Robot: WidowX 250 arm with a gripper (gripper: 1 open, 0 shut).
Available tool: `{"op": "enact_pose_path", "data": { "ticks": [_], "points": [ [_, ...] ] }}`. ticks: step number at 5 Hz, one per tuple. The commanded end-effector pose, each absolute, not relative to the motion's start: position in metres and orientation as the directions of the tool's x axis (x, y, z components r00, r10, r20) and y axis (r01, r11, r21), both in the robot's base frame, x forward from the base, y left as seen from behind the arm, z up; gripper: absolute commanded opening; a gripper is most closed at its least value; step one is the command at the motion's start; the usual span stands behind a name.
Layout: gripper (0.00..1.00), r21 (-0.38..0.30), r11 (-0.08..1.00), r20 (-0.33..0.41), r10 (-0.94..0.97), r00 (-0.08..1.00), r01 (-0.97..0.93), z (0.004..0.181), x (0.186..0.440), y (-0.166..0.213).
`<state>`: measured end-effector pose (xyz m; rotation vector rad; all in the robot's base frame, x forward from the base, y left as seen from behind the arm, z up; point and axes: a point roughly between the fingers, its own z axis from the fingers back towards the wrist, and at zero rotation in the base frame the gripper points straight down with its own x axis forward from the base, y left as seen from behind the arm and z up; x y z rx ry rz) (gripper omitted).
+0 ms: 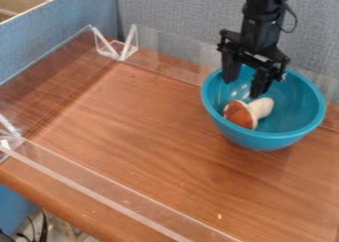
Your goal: Remove the mushroom from inside the blue bowl and put it on the table
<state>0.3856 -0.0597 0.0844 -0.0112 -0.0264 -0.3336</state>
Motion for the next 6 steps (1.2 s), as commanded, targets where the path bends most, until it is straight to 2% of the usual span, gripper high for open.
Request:
{"op": "enact_pose_path", "data": {
  "ticks": [1,2,3,4,6],
  "points": [
    [0.00,0.008,0.938,0.110,-0.346,0.932,0.348,0.1136,0.3881,-0.0634],
    [1.00,0.005,0.935,0.102,-0.354,0.930,0.355,0.1099,0.3870,-0.0653],
    [1.00,0.001,0.932,0.094,-0.362,0.928,0.363,0.1053,0.3861,-0.0676],
    [0.00,0.000,0.928,0.093,-0.371,0.924,0.372,0.1054,0.3849,-0.0686],
    [0.00,-0.001,0.921,0.095,-0.389,0.917,0.390,0.1089,0.3822,-0.0696]
  ]
}}
